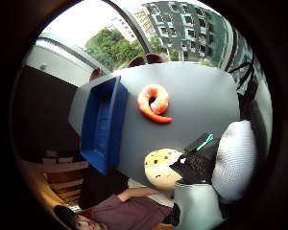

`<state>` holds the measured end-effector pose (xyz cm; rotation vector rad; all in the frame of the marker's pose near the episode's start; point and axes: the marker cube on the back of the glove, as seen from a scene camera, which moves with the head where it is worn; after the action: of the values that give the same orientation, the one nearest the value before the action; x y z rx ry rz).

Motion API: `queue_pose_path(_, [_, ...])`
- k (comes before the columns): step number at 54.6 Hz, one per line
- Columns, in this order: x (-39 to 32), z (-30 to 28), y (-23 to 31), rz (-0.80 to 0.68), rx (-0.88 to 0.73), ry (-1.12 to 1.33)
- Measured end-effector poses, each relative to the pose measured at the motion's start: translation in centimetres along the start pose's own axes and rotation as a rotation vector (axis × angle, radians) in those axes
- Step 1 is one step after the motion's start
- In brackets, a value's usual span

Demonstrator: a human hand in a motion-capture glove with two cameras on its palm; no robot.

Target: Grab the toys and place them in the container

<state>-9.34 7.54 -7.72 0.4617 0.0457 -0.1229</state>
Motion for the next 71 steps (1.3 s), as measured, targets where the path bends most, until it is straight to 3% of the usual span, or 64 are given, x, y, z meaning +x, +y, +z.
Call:
queue_pose_path(16, [-15.7, -5.2, -3.8, -0.148, 0.072, -0.145])
queue_pose_path(22, [-21.3, -4.8, -5.7, -0.16, 0.061, -0.212])
queue_pose_path(29, [-25.8, -2.7, -7.0, -0.483, 0.074, -0.123])
queue_pose_path(34, [-30.3, -1.5, -9.2, -0.279, 0.036, -0.162])
queue_pose_path(40, [-33.4, 1.9, -10.3, -0.493, 0.027, -0.02])
queue_pose_path(43, [-34.4, 3.8, -10.8, -0.502, -0.027, 0.017])
queue_pose_path(48, [-37.9, 6.6, -10.2, -0.504, -0.248, -0.066])
queue_pose_path(55, [-37.8, 8.6, -10.3, -0.52, -0.306, -0.032])
queue_pose_path(60, [-37.4, 8.4, -10.7, -0.391, -0.299, -0.018])
queue_pose_path(65, [-36.1, 6.9, -10.3, -0.495, -0.301, -0.097])
queue_pose_path(71, [-33.2, 5.0, -10.3, -0.484, -0.281, -0.074])
